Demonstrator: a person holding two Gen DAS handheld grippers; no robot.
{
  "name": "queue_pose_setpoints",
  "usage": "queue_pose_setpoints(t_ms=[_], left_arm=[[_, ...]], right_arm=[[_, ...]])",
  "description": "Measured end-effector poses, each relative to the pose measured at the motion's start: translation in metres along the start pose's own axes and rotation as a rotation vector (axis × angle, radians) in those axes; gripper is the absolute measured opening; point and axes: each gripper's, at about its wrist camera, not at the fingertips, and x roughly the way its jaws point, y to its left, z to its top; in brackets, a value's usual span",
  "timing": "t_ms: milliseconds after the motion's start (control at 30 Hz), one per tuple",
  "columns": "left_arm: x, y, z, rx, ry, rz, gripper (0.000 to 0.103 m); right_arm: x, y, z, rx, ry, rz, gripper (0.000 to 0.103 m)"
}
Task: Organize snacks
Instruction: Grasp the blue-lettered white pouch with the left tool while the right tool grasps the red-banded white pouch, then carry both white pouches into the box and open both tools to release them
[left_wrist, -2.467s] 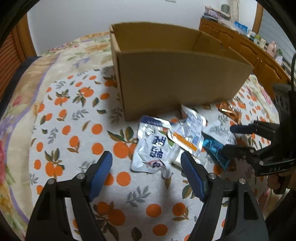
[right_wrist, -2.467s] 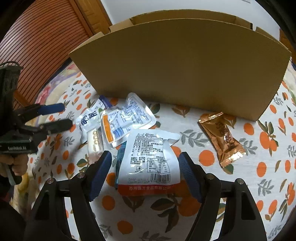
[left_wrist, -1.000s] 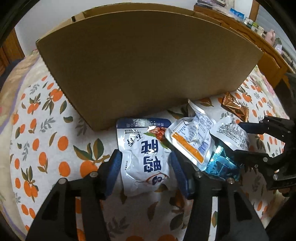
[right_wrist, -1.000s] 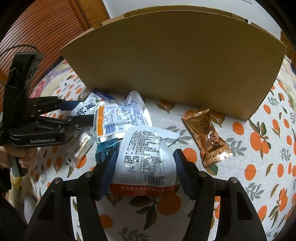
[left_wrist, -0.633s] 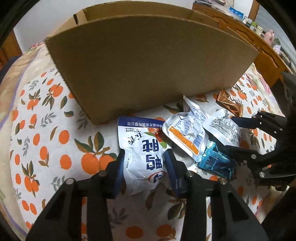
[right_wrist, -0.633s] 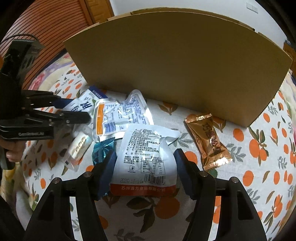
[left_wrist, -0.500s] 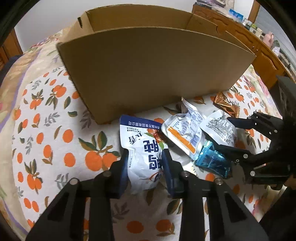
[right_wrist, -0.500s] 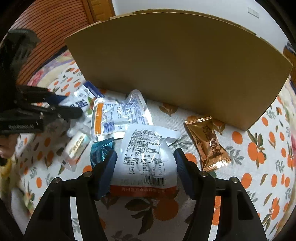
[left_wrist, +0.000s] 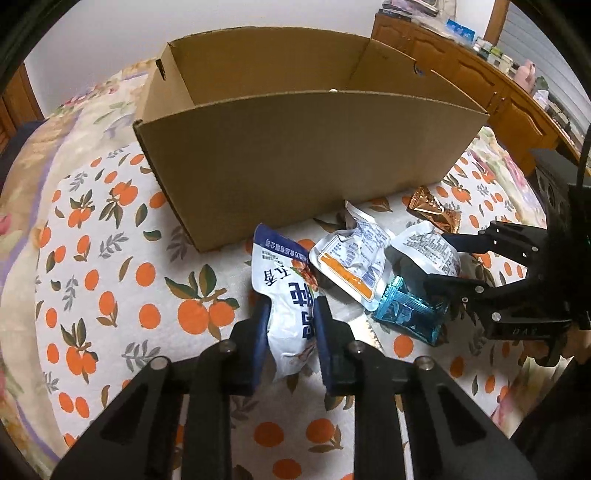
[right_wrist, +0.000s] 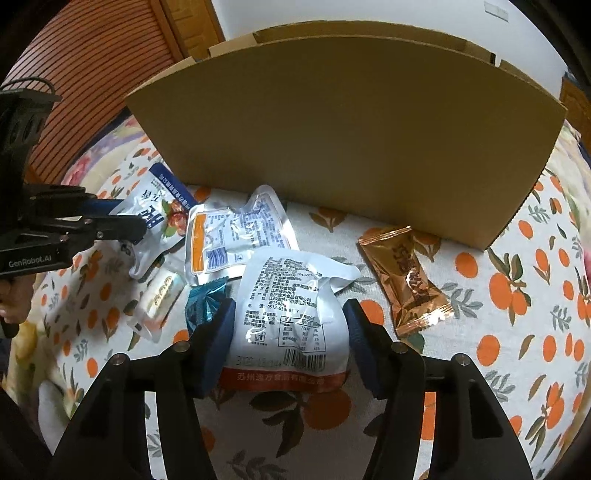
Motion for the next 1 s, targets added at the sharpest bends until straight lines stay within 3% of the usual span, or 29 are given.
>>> queue_pose_setpoints(t_ms=[600, 1000], left_arm=[[-0.042, -0.019, 0.005, 0.024, -0.063, 0.004, 0.02], [-0.081, -0.032, 0.017, 0.018, -0.166, 0.015, 0.02]], right_arm=[[-0.038, 0.003, 0.004, 0.0, -0.06, 0.01, 0.06], [-0.078, 0.006, 0.019, -0.005, -0.148, 0.03, 0.061]])
